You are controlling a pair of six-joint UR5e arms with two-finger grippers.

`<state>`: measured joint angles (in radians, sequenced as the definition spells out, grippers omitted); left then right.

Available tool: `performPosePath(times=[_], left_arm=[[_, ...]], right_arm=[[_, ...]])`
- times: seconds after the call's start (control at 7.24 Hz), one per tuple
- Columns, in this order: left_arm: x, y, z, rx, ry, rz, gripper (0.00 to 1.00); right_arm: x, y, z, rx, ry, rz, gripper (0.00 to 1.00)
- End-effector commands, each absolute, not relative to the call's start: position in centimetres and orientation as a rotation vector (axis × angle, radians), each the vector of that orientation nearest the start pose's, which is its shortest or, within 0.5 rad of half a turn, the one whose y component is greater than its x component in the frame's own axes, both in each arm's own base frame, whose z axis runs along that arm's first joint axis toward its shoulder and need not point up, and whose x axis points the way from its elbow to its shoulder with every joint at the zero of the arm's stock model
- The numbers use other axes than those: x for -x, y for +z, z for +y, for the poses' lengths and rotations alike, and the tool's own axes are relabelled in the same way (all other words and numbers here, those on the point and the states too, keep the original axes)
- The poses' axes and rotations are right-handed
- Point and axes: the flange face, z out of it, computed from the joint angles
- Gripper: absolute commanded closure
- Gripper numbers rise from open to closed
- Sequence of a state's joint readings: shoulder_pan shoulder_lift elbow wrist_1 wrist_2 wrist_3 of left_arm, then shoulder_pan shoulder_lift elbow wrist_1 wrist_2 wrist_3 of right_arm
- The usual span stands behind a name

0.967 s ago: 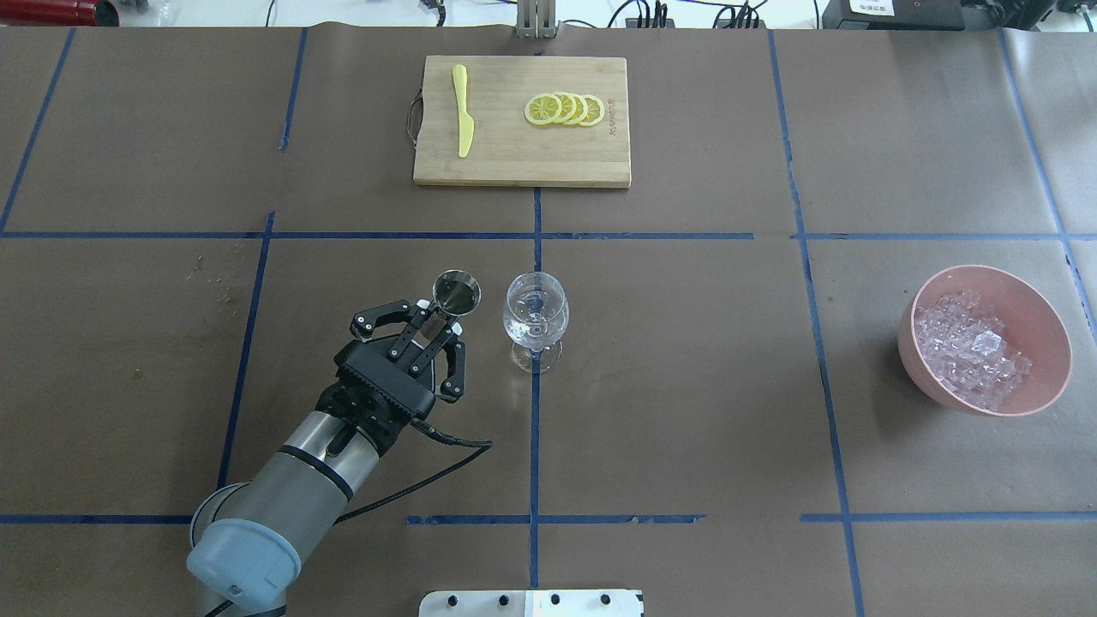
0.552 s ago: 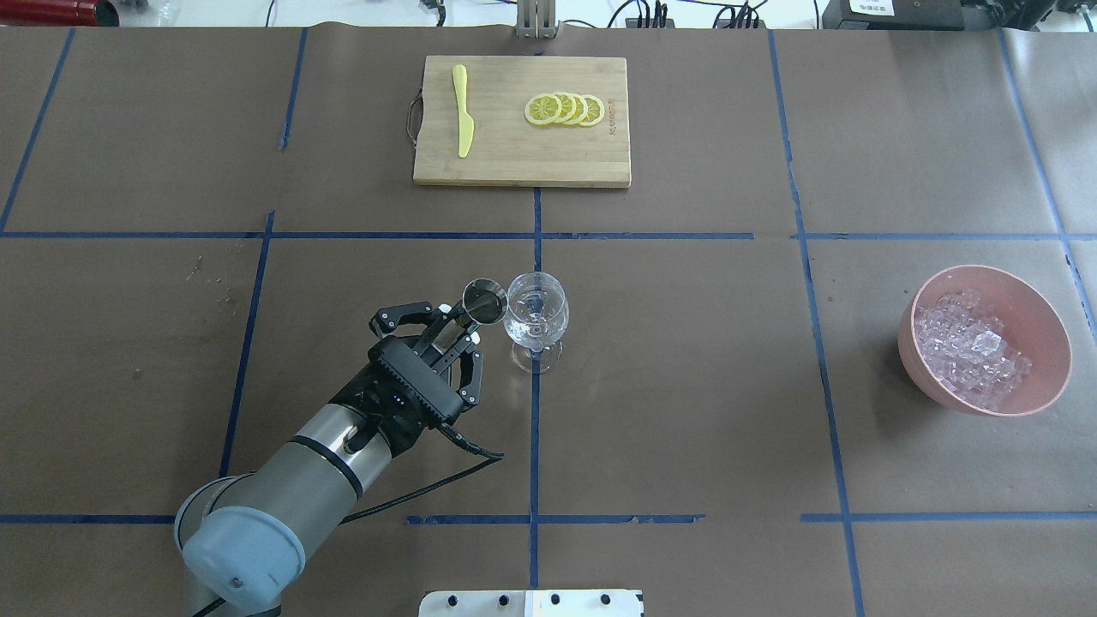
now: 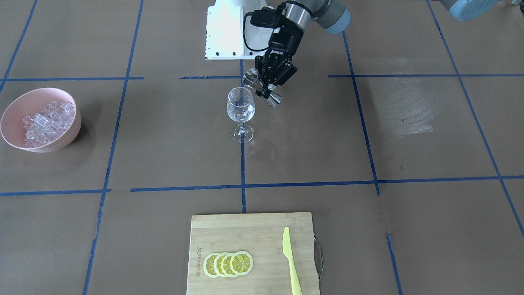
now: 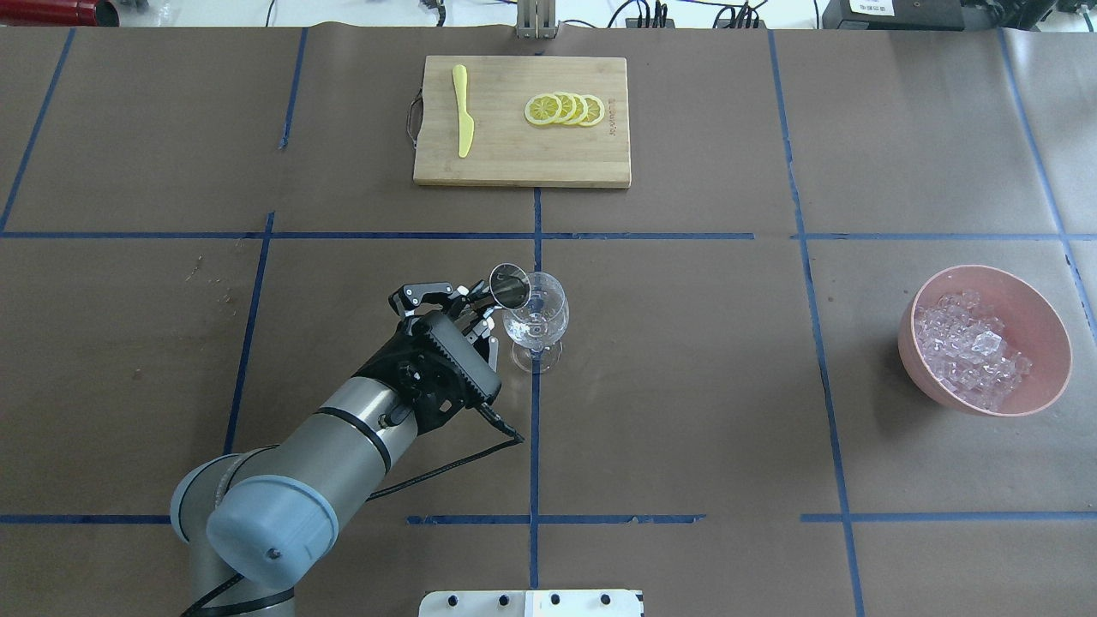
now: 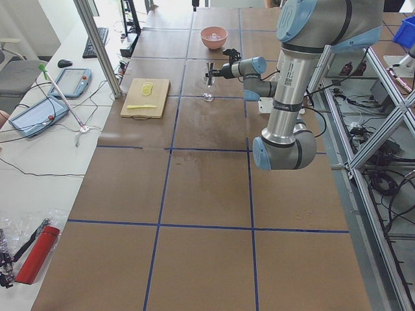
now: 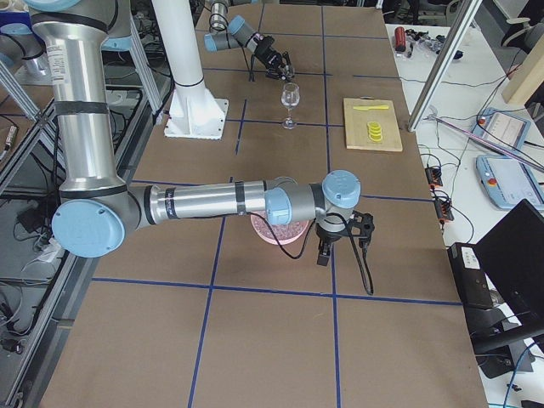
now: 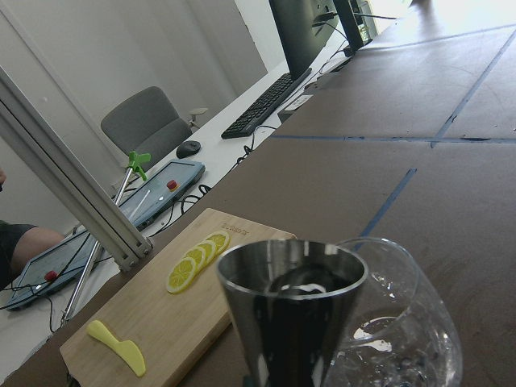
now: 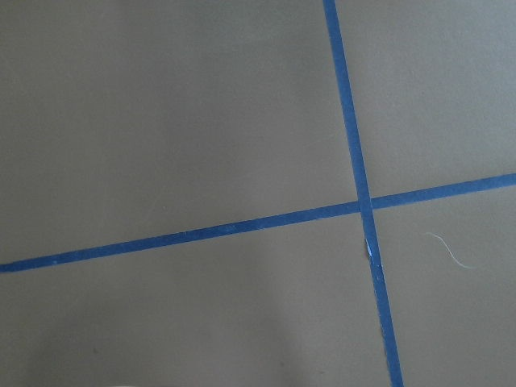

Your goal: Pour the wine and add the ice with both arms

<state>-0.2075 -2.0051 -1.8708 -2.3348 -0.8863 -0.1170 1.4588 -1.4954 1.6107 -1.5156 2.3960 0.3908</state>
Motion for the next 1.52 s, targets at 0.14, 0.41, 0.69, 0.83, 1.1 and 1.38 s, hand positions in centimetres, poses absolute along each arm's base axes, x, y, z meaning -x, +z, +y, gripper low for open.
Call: performPosePath(times=[0.14,0.41,0.69,0.83,1.1,1.38], left_arm=[[-49.4,18.3,-32.1,-1.464,0.574,0.455,1.00],[-48.9,17.8,-32.7,-1.442,0.683,0.324,1.00],[-49.1,18.0,-32.9,-1.431,0.751,0.255,1.00],[-49.5,18.3,-32.9,-1.404,0.790,0.219,1.00],[-49.5,17.2,-33.0,-1.416,0.825,0.185,1.00],[-49.4,17.1,-33.0,-1.385,0.888,0.121,1.00]], right_arm=[[0.0,58.8,-53.5,0.044,0.190,-0.840,0.00],[0.0,58.8,-53.6,0.044,0.190,-0.840,0.00],[0.0,58.6,-53.6,0.042,0.188,-0.842,0.00],[0.0,58.7,-53.6,0.043,0.189,-0.842,0.00],[0.0,58.8,-53.6,0.044,0.190,-0.841,0.00],[0.0,58.8,-53.6,0.044,0.190,-0.841,0.00]])
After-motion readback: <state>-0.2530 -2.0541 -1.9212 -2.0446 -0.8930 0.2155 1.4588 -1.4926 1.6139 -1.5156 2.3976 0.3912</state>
